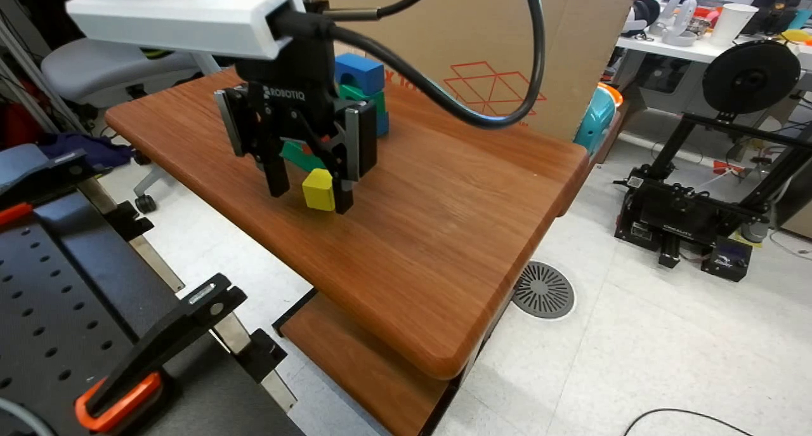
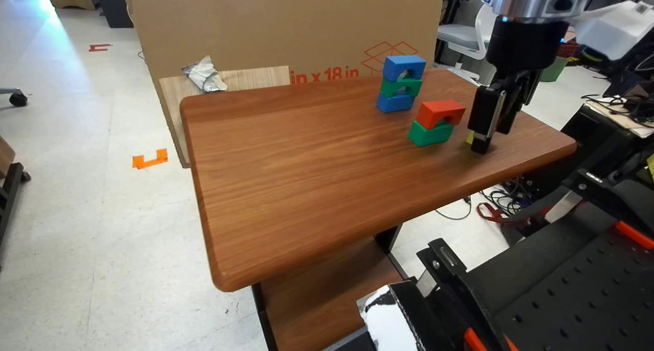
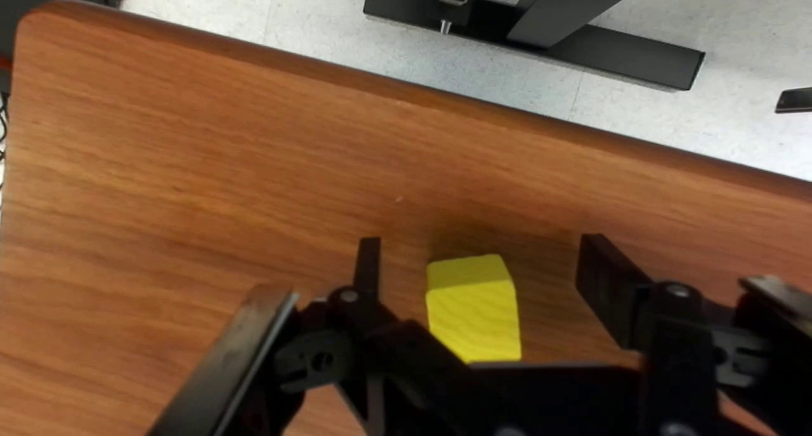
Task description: Put the yellow block on top of the orange block
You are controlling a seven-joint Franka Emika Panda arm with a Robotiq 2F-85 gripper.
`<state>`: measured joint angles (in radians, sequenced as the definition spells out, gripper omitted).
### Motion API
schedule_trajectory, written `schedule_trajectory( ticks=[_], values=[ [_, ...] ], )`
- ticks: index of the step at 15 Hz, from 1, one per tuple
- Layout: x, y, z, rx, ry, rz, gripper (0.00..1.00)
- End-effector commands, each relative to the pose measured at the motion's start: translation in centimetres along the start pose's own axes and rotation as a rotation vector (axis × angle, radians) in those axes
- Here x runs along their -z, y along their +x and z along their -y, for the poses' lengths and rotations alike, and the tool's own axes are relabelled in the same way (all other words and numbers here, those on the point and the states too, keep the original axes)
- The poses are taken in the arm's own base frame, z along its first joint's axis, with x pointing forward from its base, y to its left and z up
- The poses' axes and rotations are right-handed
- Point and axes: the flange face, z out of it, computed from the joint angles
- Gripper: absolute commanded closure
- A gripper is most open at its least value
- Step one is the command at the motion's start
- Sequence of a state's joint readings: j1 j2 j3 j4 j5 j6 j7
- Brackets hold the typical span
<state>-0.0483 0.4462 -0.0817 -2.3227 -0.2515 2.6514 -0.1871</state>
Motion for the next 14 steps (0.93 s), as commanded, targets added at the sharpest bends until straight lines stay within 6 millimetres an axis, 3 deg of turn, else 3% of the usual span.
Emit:
schedule_trajectory(
  ticks=[1,5,7,10,14],
  values=[
    [0.4,0.7,0.2,0.007,-0.001,-0.014,0.51],
    [1.0,0.6,-0.2,-0.002,0.000,-0.023,0.82],
    [1.7,0.0,-0.2,-0.027,0.021,-0.002,0.92],
    [3.2,-0.8,0.4,-0.074,0.061,0.010,0.92],
    [7.0,-0.9,1.8,-0.170,0.145,-0.001,0.92]
  ],
)
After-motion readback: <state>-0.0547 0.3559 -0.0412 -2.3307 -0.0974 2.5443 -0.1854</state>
